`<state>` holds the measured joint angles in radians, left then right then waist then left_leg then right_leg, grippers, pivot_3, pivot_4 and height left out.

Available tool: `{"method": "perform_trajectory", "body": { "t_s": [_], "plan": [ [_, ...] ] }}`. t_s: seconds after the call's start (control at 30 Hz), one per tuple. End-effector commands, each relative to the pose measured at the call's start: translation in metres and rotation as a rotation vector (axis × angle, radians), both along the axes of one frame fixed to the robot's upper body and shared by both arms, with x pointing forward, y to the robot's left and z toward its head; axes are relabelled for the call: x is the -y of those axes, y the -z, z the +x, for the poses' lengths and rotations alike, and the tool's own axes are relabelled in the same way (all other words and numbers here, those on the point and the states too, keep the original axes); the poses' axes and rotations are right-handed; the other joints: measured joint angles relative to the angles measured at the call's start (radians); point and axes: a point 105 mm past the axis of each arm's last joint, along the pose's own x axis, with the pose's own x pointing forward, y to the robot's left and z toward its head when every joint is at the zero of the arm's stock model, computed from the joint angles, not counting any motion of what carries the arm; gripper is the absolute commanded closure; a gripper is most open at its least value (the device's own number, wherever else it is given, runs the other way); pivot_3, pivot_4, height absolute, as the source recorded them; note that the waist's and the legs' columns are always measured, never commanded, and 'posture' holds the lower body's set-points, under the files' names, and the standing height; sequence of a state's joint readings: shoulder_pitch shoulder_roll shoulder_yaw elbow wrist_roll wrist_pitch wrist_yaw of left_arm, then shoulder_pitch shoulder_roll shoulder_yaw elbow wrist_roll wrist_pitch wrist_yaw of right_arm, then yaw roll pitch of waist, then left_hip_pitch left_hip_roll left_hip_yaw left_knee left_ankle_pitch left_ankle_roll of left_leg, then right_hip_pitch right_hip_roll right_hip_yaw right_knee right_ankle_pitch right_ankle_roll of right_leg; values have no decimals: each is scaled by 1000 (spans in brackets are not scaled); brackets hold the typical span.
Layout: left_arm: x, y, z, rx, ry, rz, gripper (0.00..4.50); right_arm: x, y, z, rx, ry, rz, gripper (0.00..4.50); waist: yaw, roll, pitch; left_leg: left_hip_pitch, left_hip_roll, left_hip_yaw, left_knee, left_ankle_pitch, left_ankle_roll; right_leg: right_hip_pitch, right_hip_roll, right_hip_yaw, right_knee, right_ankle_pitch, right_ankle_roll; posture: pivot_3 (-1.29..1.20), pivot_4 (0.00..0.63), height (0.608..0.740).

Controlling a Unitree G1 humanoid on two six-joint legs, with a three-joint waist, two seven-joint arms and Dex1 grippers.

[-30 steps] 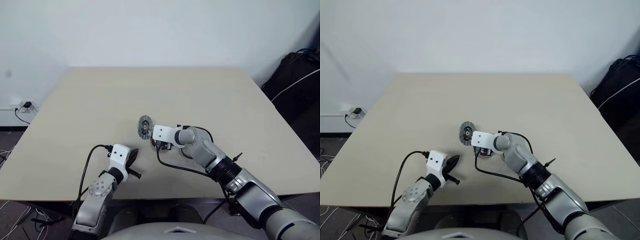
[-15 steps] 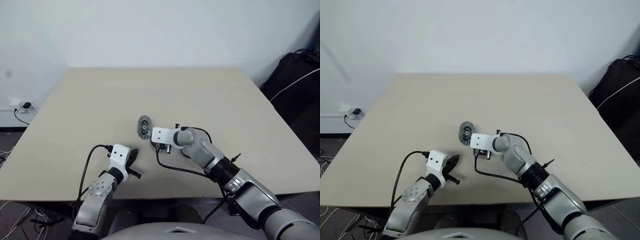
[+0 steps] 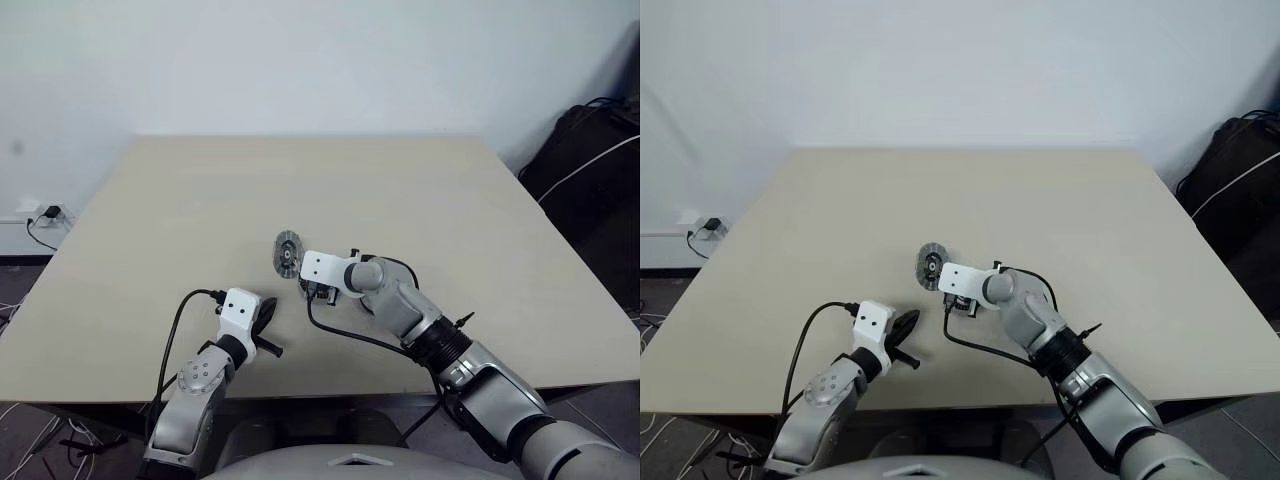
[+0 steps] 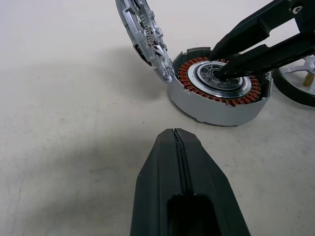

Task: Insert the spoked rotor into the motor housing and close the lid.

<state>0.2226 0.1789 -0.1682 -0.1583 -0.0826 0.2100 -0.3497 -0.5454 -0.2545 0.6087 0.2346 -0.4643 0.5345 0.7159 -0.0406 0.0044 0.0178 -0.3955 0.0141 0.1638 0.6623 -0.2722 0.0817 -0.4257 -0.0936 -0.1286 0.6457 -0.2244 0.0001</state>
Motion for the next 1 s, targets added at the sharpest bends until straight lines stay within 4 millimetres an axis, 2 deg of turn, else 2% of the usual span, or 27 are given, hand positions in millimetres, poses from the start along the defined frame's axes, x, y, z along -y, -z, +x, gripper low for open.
{"method": "perform_trajectory", "body": {
  "t_s": [0.03,0.13,0.47,0.77,1.0],
  "plan": [
    [3,-8,3,33,7,-13,4500,-7,7,-6,-33,-21,9,3765,0,0,0,0,0,0,0,0,0,0,0,0,0,0,0,0,0,740],
    [3,-8,3,33,5,-15,4500,-7,8,-6,-33,-20,7,4463,-3,0,0,0,0,0,0,0,0,0,0,0,0,0,0,0,0,740],
    [3,-8,4,34,-1,-17,4500,-5,7,-4,-24,-6,12,4463,-4,0,0,1,1,0,0,1,-1,0,0,-1,0,0,0,0,0,740],
    [3,-7,3,30,0,-19,4500,-3,-14,0,-14,87,116,4463,-1,0,0,0,1,0,0,0,-1,-1,0,-1,0,1,-1,0,0,740],
    [5,-7,3,28,9,-21,4500,4,-22,-4,-58,162,187,4463,4,1,1,-2,1,0,-1,0,0,-2,0,-2,-1,3,-5,0,0,740]
  ]
}}
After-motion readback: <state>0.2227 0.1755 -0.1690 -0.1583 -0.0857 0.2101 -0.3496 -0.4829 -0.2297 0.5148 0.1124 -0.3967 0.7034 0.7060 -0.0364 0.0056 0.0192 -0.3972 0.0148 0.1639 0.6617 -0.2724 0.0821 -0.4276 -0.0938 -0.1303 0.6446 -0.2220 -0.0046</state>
